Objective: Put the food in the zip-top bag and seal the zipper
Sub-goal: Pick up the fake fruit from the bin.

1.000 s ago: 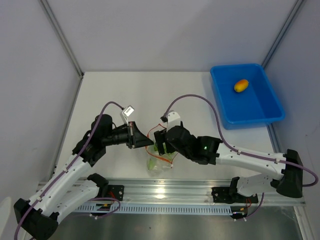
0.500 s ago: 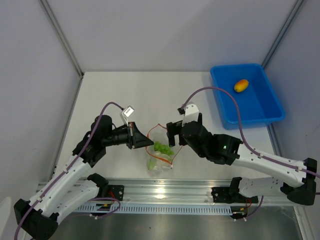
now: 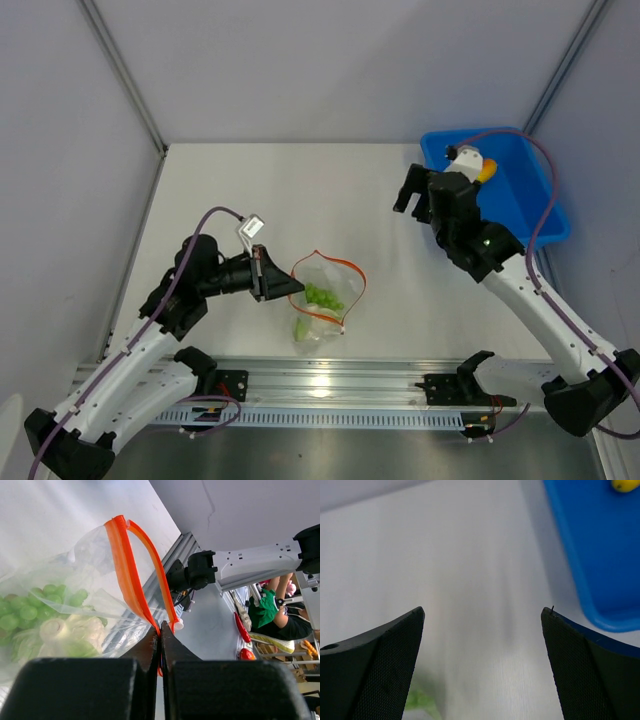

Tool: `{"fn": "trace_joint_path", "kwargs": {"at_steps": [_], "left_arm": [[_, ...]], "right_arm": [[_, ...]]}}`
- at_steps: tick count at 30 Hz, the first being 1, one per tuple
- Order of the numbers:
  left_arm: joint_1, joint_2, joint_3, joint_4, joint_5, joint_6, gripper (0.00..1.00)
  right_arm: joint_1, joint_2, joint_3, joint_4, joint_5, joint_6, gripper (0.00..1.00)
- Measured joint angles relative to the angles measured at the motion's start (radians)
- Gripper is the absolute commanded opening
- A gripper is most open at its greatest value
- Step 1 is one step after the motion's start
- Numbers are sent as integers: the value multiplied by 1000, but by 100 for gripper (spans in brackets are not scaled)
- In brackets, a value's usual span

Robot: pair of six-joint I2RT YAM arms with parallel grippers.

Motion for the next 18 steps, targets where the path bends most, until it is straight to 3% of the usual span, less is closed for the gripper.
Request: {"fn": "trace_joint_path", "kwargs": {"at_steps": [8,18], "left_arm": [[0,-38,0,-14,0,45,1],[0,-68,-23,-31,0,66,0]], "right_arm": [[-292,66,38,118,-106,4,99],[-565,364,154,156,-288,78,100]]}}
